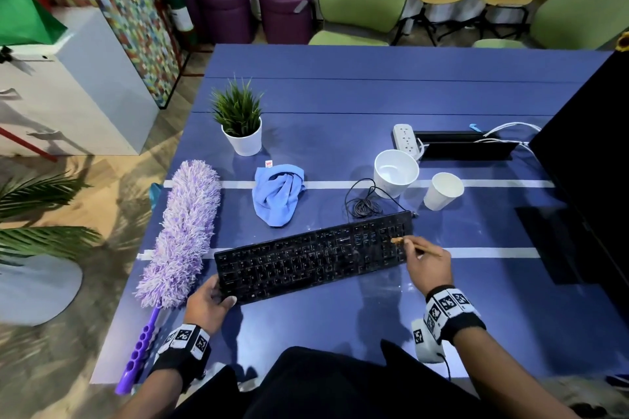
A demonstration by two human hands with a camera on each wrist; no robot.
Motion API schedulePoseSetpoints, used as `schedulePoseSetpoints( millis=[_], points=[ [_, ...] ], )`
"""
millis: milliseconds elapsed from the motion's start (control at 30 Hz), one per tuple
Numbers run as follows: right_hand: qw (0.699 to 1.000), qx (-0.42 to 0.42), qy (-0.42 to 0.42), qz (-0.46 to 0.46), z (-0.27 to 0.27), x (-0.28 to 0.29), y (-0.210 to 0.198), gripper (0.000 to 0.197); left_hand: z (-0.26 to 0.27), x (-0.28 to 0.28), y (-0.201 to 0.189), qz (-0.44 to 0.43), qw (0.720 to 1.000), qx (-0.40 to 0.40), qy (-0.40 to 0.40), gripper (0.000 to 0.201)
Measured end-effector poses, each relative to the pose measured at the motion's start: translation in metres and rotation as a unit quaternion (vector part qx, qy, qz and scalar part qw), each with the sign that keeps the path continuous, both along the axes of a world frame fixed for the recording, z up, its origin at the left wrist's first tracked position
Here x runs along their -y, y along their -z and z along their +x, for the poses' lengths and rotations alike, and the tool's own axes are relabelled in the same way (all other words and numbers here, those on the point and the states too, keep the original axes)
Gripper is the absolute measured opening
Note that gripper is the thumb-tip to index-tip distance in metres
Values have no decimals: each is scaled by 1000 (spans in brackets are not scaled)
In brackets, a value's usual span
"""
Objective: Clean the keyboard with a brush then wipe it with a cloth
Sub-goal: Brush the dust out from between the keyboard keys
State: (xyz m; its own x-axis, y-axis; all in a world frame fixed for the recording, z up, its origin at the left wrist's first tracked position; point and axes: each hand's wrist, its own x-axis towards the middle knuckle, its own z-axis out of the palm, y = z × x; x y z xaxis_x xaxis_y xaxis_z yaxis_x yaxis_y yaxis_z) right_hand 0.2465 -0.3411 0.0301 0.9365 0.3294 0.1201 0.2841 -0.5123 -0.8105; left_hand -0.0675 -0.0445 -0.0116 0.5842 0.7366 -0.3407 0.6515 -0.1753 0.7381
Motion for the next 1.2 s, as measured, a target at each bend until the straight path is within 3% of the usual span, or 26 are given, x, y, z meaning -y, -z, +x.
schedulePoseSetpoints(
  millis=[33, 133, 233, 367, 467, 600, 767, 867, 1033, 1133, 1200],
  points=[
    [1000, -14, 19, -7, 2, 0, 1, 11, 0, 0, 1, -2, 1000, 2, -3, 51],
    [998, -6, -45, -39, -4, 3, 5, 10, -2, 0, 2, 2, 1000, -1, -6, 52],
    [1000, -2, 2, -19, -4, 9, 9, 10, -2, 2, 2, 13, 1000, -5, -1, 51],
    [997, 8, -57, -42, -8, 9, 6, 10, -3, 1, 1, 19, 1000, -11, 0, 53],
    [999, -12, 29, -16, -3, 11, 4, 11, -4, -1, 4, 18, 1000, -17, -3, 55],
    [998, -38, -41, -38, -7, 7, 3, 11, -3, -1, 4, 25, 999, -21, -3, 53],
    [996, 18, 67, 52, 8, 7, -19, 13, -2, 3, 0, 17, 1000, -11, -12, 49],
    [999, 45, 23, 10, 11, 6, -19, 12, -1, 3, -1, 16, 1000, -11, -13, 50],
    [981, -43, -25, -190, 15, 18, 5, 25, -3, 3, -3, 15, 1000, -1, -7, 49],
    [993, -36, 0, -113, 10, 19, -1, 13, -3, 2, -1, 14, 1000, -8, -8, 49],
    [991, -41, -30, -121, 4, 18, -4, 11, -3, 3, -2, 15, 1000, -10, -7, 48]
  ],
)
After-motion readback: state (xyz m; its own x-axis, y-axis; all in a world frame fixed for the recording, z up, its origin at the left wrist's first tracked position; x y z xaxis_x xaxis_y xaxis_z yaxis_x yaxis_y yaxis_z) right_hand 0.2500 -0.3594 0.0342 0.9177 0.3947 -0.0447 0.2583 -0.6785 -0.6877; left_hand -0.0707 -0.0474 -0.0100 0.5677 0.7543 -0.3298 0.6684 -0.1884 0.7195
